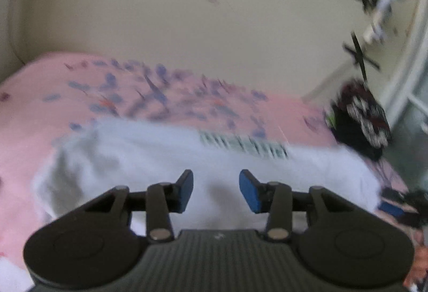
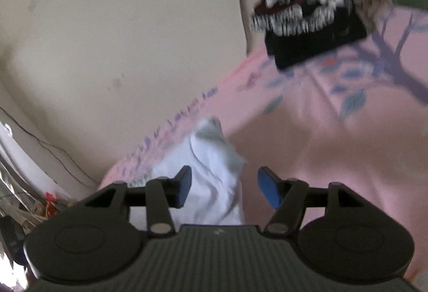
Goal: Fold small clothes
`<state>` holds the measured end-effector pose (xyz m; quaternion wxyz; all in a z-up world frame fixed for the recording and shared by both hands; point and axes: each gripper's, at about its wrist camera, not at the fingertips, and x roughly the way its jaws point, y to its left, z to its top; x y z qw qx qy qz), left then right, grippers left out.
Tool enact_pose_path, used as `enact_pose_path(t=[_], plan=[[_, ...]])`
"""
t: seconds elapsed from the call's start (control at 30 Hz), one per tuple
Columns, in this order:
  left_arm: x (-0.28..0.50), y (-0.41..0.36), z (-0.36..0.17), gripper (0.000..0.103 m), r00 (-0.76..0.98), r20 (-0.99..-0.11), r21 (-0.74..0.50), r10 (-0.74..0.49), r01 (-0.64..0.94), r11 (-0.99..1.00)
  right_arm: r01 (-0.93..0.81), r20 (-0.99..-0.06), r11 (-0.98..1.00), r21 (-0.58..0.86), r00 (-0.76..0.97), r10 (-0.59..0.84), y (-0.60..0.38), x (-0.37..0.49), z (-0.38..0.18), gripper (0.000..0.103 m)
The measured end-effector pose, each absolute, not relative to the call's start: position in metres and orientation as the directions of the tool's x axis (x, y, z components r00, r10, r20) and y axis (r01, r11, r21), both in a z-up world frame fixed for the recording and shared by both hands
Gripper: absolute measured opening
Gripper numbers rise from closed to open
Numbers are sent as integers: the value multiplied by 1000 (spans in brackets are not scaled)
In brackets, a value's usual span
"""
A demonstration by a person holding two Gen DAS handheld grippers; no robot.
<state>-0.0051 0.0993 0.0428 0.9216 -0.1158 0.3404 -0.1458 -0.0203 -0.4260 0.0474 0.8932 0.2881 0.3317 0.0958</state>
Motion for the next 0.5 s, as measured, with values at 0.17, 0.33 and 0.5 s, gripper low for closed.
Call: enact_pose_path(t=[0.17, 0.33, 0.5], plan=[[-2, 93, 12, 30, 670, -647, -318, -365, 198, 927, -22, -548, 829, 559, 740, 389, -399, -8, 34, 51], [1, 100, 15, 24, 635, -672, -347, -382, 186, 919, -83, -556, 818, 570, 694, 458, -364, 10, 55, 20], [-17, 159, 46, 29, 719, -543, -494, -434, 145, 857, -363, -477, 811, 459, 669, 570, -285, 23, 121, 19]])
